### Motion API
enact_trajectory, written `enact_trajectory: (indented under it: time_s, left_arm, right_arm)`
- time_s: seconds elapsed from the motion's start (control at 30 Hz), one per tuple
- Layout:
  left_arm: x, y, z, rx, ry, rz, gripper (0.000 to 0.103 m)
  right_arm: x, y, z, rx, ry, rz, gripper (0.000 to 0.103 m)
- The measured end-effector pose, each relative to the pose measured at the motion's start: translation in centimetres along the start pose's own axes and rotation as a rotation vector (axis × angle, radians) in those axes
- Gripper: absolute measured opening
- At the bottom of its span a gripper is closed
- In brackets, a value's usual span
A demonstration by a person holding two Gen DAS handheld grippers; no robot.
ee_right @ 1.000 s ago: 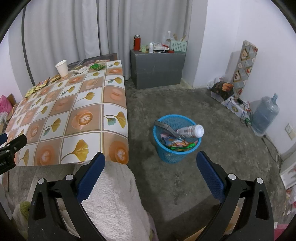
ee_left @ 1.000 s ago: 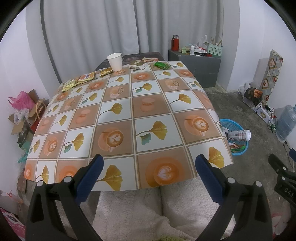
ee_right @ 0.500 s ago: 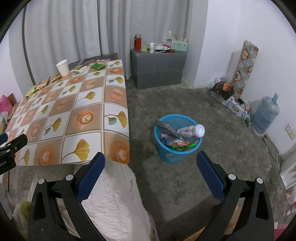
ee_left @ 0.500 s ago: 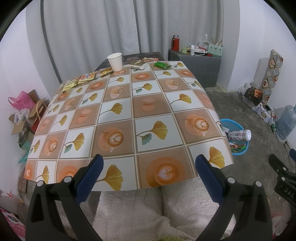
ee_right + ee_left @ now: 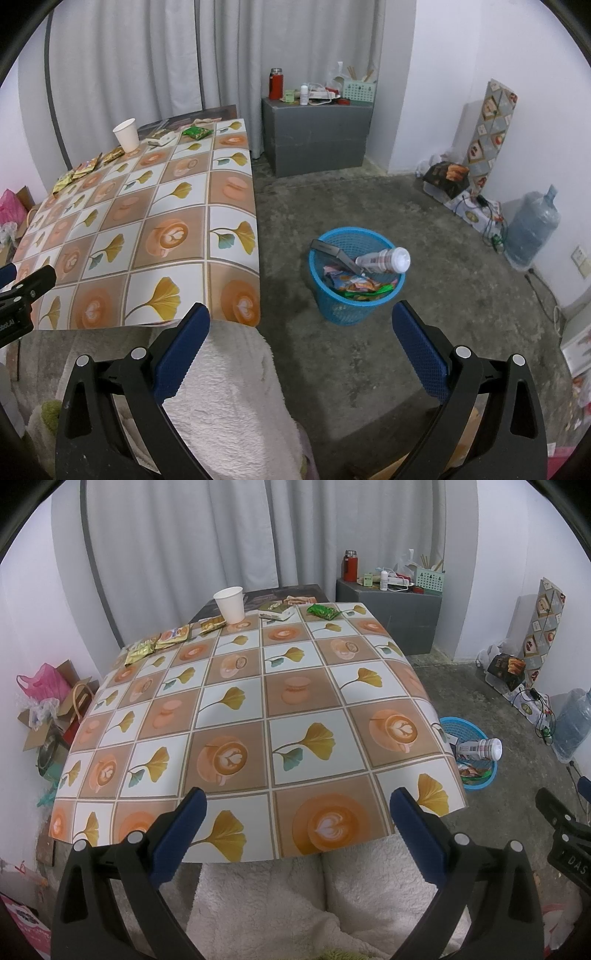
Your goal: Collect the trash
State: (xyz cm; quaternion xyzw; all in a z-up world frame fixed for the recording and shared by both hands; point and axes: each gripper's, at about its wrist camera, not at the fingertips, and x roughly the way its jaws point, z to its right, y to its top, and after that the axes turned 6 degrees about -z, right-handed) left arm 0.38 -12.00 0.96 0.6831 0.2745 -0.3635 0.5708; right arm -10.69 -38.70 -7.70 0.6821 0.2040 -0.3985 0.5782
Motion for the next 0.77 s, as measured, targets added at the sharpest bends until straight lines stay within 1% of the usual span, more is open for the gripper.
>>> enact_trajectory:
  time_s: [0.77]
  left_arm:
    - [-0.13, 0.06, 0.11, 0.003, 0.005, 0.004, 0.097]
  right_arm:
    - [0.13, -0.02, -0.33, 0.000, -0.002, 0.001, 0.095]
